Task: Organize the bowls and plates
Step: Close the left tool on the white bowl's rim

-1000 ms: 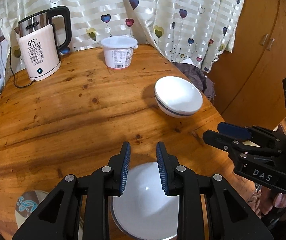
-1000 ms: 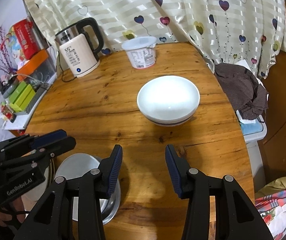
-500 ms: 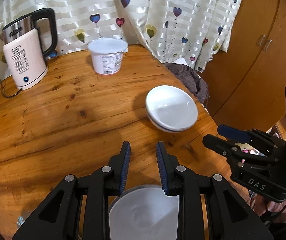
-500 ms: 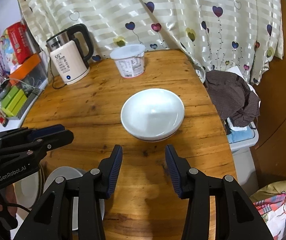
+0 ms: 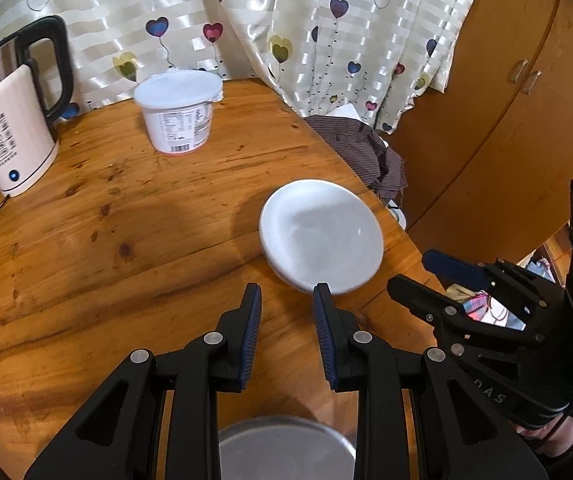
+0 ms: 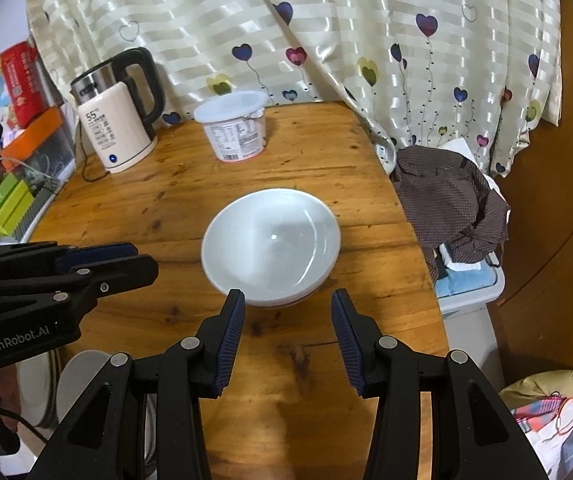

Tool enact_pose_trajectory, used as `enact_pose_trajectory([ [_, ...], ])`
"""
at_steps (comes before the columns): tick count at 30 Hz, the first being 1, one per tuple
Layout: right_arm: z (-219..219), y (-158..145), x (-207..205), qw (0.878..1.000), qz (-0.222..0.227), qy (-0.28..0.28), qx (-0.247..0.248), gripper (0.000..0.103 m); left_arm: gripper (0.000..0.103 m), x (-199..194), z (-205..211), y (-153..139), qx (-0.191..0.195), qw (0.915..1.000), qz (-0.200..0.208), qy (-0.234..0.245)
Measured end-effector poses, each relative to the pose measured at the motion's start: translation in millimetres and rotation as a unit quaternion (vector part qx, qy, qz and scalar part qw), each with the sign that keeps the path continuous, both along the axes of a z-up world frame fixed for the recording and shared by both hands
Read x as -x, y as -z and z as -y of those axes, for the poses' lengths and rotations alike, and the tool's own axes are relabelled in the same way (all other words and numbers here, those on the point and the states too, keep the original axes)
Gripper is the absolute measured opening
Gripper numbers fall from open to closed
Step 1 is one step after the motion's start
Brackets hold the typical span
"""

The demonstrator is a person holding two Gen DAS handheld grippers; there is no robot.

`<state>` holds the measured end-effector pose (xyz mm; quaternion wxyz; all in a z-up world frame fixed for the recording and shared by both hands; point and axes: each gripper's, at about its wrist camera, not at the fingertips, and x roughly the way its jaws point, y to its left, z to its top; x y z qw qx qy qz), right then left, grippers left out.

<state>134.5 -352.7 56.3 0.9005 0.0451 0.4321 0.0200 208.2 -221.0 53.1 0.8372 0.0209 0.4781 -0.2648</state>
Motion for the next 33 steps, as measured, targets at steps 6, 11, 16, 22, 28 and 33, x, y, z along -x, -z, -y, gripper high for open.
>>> enact_pose_trajectory([
  [6,14.6,13.5,-17.8,1.000,-0.011,0.012,0.000,0.044,0.028,-25.2,9.5,14.7,0.008,0.9995,-0.027,-0.011],
  [11,25.0,23.3,-28.4,1.000,-0.019,0.020,-0.009,0.044,0.028,-42.4,13.4,31.5,0.018,0.9979,-0.057,-0.024],
  [16,28.7,29.3,-36.7,0.999,-0.023,0.020,-0.012,0.044,0.028,-51.6,17.7,42.5,0.017,0.9969,-0.070,-0.030],
  [22,30.3,34.9,-44.0,0.999,-0.026,0.017,-0.018,0.044,0.028,-59.2,19.0,54.5,0.021,0.9949,-0.093,-0.035],
  [28,29.9,38.8,-48.9,0.999,-0.028,0.009,-0.028,0.035,0.028,-59.6,23.8,54.1,0.024,0.9956,-0.089,-0.020],
  [33,27.4,38.8,-51.3,0.999,-0.027,0.006,-0.028,0.026,0.028,-58.0,26.0,52.9,0.019,0.9964,-0.081,-0.015],
])
